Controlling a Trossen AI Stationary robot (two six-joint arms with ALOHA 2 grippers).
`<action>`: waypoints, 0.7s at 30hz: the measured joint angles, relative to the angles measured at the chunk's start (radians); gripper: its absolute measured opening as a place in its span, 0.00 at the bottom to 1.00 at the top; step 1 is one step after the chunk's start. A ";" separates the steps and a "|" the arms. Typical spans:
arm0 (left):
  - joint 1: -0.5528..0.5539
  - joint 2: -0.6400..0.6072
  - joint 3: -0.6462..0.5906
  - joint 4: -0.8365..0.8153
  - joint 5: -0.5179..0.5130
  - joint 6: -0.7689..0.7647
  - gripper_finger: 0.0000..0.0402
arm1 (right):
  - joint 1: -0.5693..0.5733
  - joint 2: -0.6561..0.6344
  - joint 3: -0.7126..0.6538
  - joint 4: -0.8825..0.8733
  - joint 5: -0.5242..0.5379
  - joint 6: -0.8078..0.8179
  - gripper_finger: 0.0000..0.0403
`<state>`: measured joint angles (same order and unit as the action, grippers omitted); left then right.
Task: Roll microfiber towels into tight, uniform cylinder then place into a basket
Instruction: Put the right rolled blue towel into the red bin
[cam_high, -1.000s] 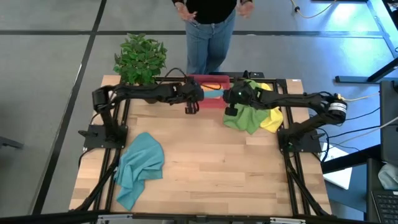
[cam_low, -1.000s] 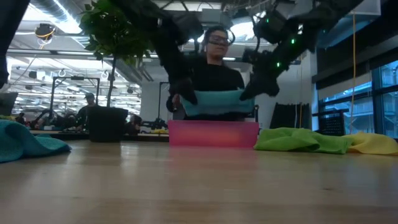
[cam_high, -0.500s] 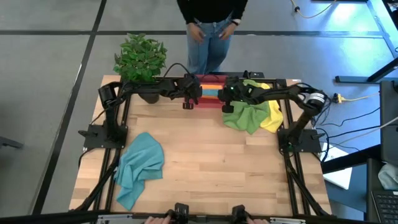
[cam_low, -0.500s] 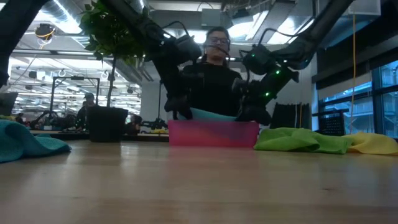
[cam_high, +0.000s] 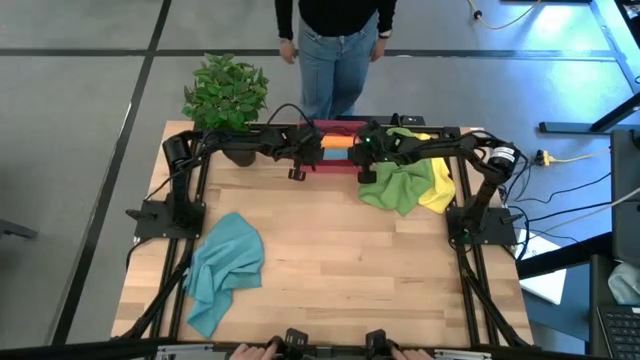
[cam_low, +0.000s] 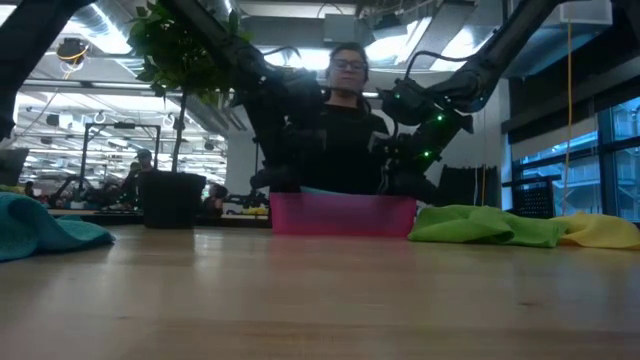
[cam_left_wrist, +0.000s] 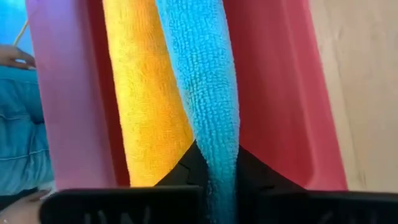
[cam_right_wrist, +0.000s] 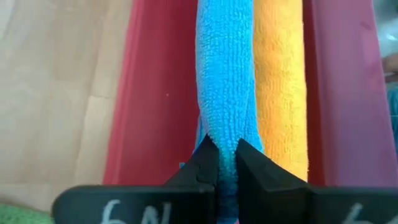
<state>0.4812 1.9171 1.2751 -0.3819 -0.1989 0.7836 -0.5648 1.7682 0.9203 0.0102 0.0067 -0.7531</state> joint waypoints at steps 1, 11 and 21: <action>0.000 -0.001 0.000 0.005 0.000 0.007 0.09 | 0.000 0.000 0.000 -0.002 -0.002 0.003 0.06; 0.000 -0.001 0.000 -0.016 -0.008 0.021 0.23 | -0.002 0.000 -0.001 0.010 0.093 0.017 0.40; -0.018 -0.003 0.016 -0.064 -0.062 0.037 0.36 | 0.003 -0.049 -0.001 -0.001 0.140 0.019 0.45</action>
<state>0.4635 1.9144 1.2908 -0.4455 -0.2609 0.8211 -0.5620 1.7188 0.9192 0.0088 0.1463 -0.7343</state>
